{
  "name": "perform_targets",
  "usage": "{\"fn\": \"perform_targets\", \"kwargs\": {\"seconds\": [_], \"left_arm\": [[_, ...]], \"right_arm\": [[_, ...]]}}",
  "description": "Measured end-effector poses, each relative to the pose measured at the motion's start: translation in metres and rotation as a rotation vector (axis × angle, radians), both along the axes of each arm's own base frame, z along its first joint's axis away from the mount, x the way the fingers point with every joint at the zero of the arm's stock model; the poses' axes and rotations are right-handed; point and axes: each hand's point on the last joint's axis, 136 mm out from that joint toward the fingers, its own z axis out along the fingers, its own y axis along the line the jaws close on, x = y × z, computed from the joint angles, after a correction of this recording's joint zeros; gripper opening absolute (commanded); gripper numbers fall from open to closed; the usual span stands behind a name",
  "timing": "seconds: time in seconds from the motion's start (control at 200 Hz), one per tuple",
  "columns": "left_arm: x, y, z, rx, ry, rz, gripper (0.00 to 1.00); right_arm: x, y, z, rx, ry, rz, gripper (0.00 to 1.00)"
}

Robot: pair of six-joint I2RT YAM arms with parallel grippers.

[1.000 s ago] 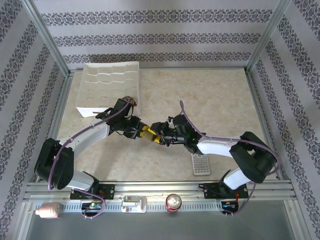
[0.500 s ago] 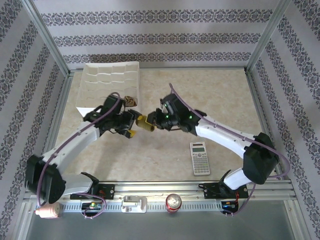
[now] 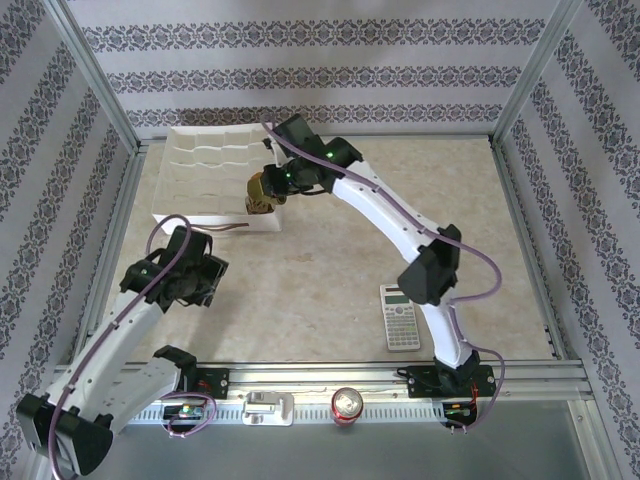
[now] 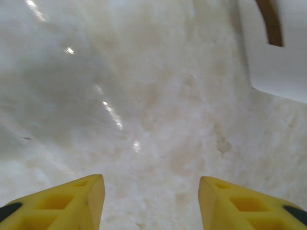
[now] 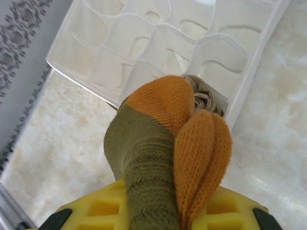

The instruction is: Roll the socks

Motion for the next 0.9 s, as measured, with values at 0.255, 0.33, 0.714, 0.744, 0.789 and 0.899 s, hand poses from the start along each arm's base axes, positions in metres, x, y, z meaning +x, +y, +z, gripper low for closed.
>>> {"fn": "perform_targets", "kwargs": {"seconds": [0.255,0.33,0.714,0.744,0.789,0.899], "left_arm": [[-0.016,0.012,-0.018,0.027,0.021,0.024,0.49],[-0.016,0.011,-0.020,0.028,0.031,0.022,0.49],[-0.020,0.009,-0.019,0.002,0.019,0.017,0.48],[-0.021,0.009,-0.019,-0.001,0.016,0.017,0.48],[-0.023,0.010,-0.018,-0.003,0.014,0.016,0.48],[-0.027,0.011,-0.017,-0.004,0.009,0.016,0.48]], "right_arm": [[0.017,0.030,-0.034,-0.039,-0.029,0.080,0.00],[0.021,0.038,-0.047,-0.041,-0.028,0.091,0.00],[0.040,0.085,-0.102,0.030,-0.031,0.098,0.00],[0.042,0.087,-0.103,0.034,-0.032,0.095,0.00],[0.043,0.089,-0.106,0.036,-0.031,0.090,0.00],[0.044,0.086,-0.109,0.024,-0.026,0.070,0.00]]}}
